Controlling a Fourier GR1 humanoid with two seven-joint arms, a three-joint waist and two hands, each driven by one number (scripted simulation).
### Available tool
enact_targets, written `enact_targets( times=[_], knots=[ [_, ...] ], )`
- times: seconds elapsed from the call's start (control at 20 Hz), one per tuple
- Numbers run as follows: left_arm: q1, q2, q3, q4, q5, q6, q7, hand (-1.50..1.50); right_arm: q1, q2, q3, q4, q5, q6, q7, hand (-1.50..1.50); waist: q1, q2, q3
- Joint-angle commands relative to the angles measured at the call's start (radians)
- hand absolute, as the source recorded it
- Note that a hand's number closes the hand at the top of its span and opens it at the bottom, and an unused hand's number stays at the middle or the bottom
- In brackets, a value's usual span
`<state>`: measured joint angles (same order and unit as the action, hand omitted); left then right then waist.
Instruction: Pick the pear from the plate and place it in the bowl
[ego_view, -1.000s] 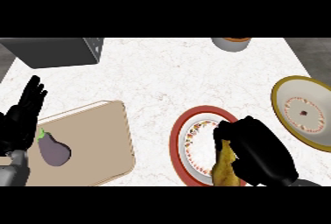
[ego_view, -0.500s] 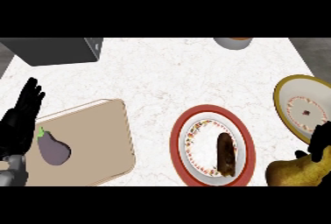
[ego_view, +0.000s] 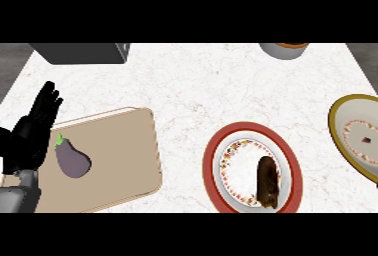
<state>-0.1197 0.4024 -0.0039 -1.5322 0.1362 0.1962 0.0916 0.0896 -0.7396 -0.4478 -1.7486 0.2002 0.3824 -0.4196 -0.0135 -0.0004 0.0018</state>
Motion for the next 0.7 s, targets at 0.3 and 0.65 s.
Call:
enact_targets(
  times=[0.3, 0.65],
  knots=[
    [-0.059, 0.026, 0.054, 0.047, 0.006, -0.083, 0.007, 0.00, -0.329, -0.042, 0.097, 0.612, 0.168, -0.068, -0.272, 1.50, 0.032, 0.006, -0.001],
    [-0.059, -0.019, 0.017, 0.008, -0.028, -0.056, 0.017, 0.00, -0.435, -0.060, 0.242, 0.791, 0.427, -0.213, -0.163, 1.50, 0.061, 0.015, -0.001]
  ],
)
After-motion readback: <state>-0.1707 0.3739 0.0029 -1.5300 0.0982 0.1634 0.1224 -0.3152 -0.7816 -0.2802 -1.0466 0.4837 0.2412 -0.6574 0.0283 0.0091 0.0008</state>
